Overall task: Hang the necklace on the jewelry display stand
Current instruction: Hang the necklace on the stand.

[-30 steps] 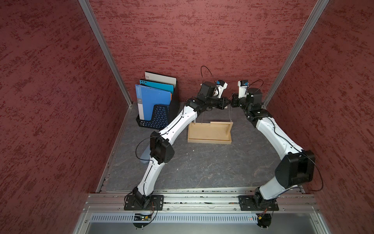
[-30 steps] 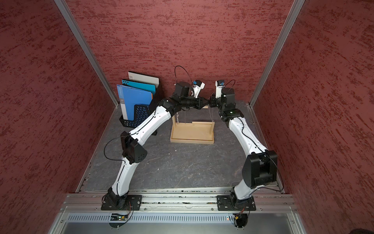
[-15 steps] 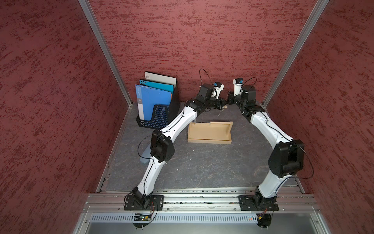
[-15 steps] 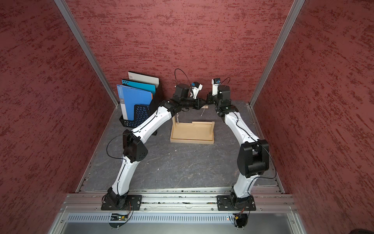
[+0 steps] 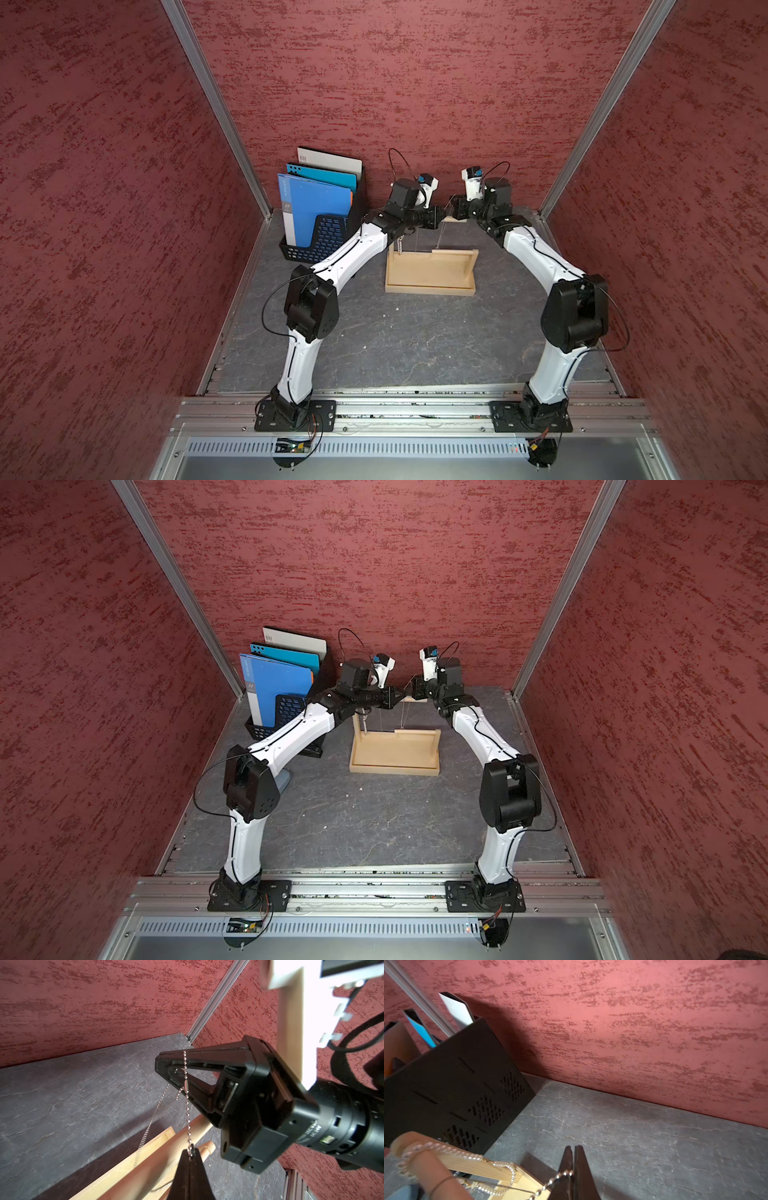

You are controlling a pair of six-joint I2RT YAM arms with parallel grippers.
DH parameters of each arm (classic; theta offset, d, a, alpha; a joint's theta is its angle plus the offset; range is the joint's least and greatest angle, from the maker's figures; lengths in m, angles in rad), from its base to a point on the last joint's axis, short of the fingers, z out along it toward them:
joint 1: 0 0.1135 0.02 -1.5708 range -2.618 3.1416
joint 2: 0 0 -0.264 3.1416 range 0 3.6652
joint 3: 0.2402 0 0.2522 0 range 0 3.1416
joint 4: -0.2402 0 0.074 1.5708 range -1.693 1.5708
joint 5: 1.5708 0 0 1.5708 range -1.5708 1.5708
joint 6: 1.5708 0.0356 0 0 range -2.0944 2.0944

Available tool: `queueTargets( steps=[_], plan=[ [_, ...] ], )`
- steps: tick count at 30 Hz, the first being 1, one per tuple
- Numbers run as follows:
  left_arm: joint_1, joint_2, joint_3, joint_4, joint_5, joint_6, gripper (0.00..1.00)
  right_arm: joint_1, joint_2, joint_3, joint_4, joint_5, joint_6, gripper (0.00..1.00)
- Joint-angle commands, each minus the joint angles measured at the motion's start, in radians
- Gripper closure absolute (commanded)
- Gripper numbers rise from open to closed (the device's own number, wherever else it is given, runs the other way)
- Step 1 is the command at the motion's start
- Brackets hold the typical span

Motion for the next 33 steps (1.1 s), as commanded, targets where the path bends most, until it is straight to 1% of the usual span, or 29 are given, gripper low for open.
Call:
queueTargets(
  steps=[1, 8, 15, 20, 26, 29, 30, 33],
  plan=[
    [0.007, -0.041, -0.036, -0.009, 0.014, -0.002, 1.00, -0.003, 0.017, 0.051, 0.020, 0.008, 0.004, 1.00],
    [0.023, -0.093, -0.125, 0.015, 0.005, -0.002, 1.00, 0.020, 0.082, 0.140, -0.085, -0.042, -0.022, 1.00],
    [0.026, -0.112, -0.164, 0.026, 0.013, 0.000, 1.00, 0.029, 0.091, 0.148, -0.117, -0.034, -0.047, 1.00],
    [0.022, -0.118, -0.165, 0.030, 0.024, 0.000, 0.99, 0.029, 0.083, 0.145, -0.131, -0.021, -0.061, 1.00],
    [-0.006, -0.111, -0.137, -0.008, -0.008, 0.028, 0.99, 0.029, 0.080, 0.145, -0.145, -0.022, -0.066, 1.00],
    [-0.021, -0.109, -0.133, -0.021, -0.030, 0.043, 0.96, 0.029, 0.078, 0.145, -0.149, -0.025, -0.067, 0.97],
    [-0.023, -0.109, -0.133, -0.020, -0.034, 0.039, 0.95, 0.029, 0.078, 0.145, -0.149, -0.025, -0.067, 0.94],
    [-0.023, -0.107, -0.133, -0.018, -0.041, 0.035, 0.90, 0.029, 0.074, 0.147, -0.152, -0.024, -0.070, 0.82]
  ],
)
